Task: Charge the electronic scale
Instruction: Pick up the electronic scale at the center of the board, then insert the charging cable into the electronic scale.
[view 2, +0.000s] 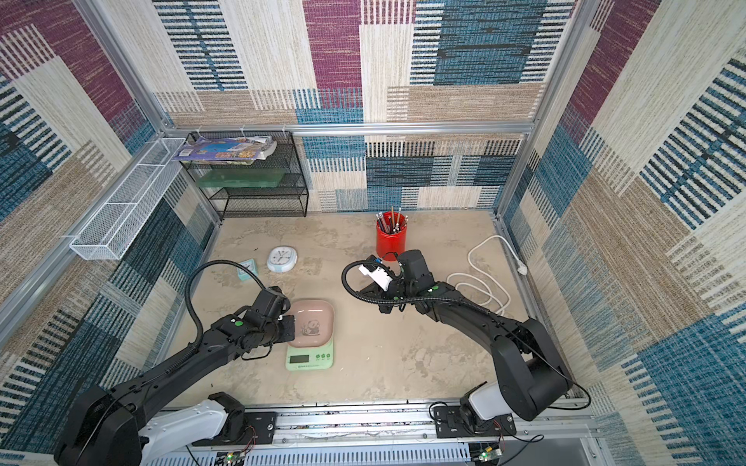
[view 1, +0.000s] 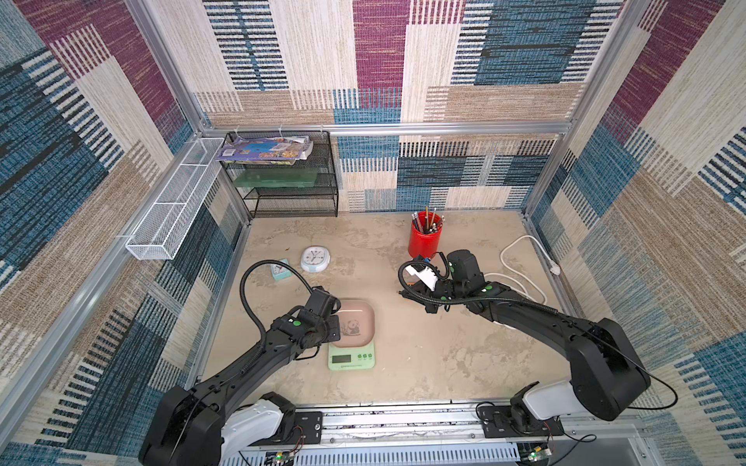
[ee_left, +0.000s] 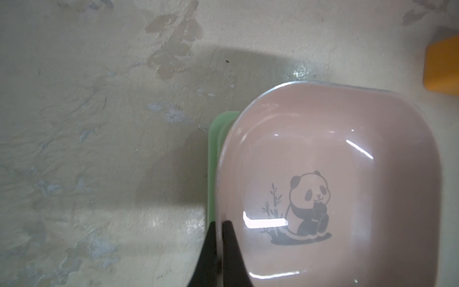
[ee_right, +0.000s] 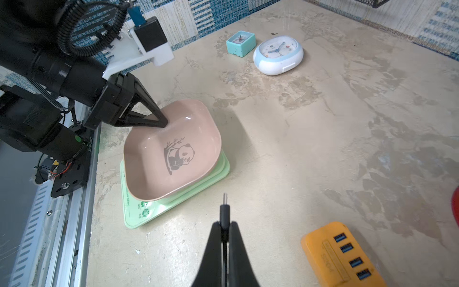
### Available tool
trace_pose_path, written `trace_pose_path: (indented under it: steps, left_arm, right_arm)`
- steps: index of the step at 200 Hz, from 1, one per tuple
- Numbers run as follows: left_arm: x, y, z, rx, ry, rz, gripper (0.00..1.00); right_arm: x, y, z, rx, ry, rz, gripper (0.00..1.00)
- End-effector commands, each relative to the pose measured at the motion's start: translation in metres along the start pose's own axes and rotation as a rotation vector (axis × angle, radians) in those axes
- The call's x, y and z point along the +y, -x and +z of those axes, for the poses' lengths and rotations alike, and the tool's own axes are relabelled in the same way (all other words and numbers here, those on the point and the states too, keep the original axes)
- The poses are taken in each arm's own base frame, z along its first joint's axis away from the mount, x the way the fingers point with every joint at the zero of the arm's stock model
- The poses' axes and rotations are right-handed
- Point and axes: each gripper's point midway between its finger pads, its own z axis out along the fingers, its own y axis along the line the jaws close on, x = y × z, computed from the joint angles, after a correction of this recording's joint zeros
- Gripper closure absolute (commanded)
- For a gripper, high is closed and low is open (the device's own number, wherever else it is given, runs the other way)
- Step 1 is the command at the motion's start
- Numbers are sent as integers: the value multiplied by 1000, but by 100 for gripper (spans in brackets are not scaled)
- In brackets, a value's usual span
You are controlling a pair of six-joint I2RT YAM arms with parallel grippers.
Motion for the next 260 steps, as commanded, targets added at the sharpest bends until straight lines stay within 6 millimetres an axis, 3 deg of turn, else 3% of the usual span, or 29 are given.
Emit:
trace_pose_path:
  steps: [1,91,136,196,260]
  left_arm:
    - [1,5,1,-9,6,15,100]
    - [-12,58,-12,-122,-131,-27,100]
    - [-18,87,-27,-184,-265,-88,100]
    - [-31,124,-57,-285,-438,-85,100]
    - [-46,149,-80,-413,-558,3,100]
  right_arm:
    - [-3,9,-2,-46,7,15,100]
    - [-2,16,-4,-100,73,98,100]
    - [-5,31,-11,-167,30,167,100]
    - [22,28,-7,-136,213,128,100]
    - [35,20,10,-66,309,136,100]
